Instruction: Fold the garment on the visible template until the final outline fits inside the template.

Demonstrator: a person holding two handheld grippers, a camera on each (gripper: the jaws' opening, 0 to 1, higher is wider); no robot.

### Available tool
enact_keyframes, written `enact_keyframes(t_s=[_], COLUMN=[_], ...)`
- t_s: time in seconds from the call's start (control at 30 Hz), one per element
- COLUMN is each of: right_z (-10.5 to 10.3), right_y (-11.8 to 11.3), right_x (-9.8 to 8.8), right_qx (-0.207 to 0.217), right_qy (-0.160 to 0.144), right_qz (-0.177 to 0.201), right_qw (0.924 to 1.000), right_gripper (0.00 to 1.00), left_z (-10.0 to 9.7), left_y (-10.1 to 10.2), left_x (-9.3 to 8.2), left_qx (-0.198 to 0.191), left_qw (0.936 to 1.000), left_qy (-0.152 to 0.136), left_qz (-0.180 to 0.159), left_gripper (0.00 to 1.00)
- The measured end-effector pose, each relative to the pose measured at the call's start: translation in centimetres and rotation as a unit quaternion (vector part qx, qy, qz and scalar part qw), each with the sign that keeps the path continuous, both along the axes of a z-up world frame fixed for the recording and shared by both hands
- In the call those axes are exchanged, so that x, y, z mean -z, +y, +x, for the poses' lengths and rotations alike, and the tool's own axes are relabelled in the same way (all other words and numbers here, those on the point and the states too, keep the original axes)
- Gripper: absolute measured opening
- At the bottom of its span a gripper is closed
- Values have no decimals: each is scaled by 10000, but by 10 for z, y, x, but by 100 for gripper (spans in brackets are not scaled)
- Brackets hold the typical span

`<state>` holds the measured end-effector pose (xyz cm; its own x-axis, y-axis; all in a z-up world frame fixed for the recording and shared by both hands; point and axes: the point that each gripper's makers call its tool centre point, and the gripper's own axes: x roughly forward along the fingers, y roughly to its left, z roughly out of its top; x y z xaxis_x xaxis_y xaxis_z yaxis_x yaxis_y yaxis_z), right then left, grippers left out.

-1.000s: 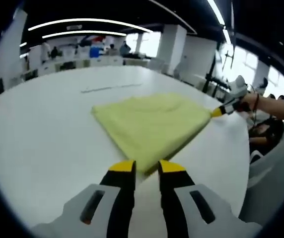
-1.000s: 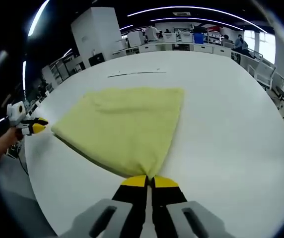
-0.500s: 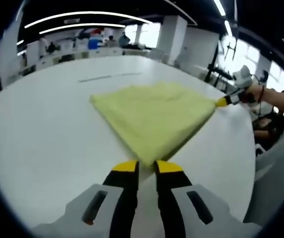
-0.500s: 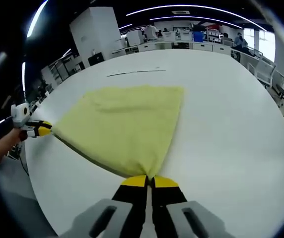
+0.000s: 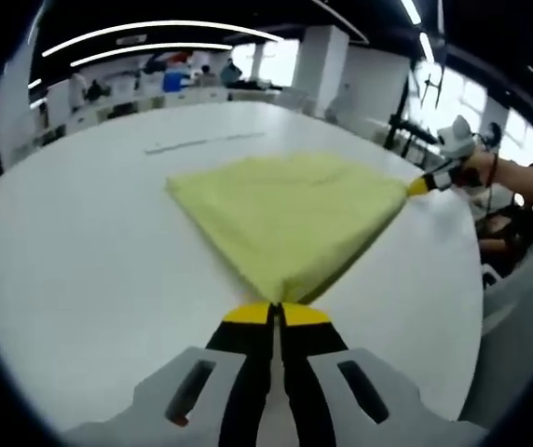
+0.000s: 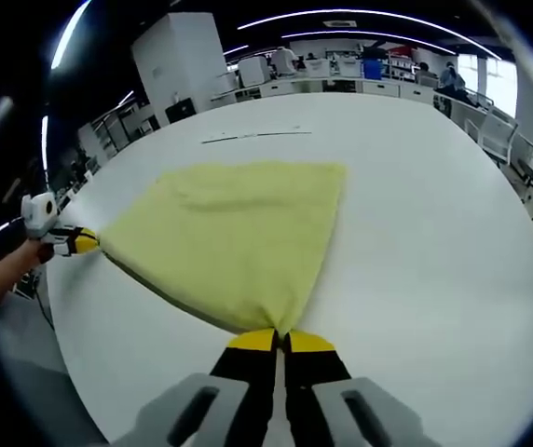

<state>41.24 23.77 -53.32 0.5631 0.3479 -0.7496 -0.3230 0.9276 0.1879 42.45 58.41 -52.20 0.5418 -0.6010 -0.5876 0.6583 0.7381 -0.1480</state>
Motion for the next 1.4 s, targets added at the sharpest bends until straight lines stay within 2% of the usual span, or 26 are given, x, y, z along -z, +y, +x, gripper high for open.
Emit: enact_keyframes(t_s=[0.07,0.3,0.73,1.1,1.4], right_z=[-1,-9,-24,-28,-27], right_y=[1,6,14,15,14], right_x=[0,0,0,1,2], right_qx=[-18,-91,-170,-34,-28], right_qy=[2,19,34,54,58], right_qz=[-2,44,184,255,112], right_qw=[10000,9999,9997,9997,9999], right_gripper=[0,0,0,0,3], left_z=[-1,-10,-33,-36,-35], left_y=[2,7,16,18,16], left_x=[-3,-6,-2,0,0], left_qx=[-28,-34,-143,-336,-414], left_qw=[10000,10000,9998,9992,9990], left_qy=[-65,-27,140,203,160], left_qz=[-26,8,-18,-17,38], left_gripper=[0,0,0,0,2])
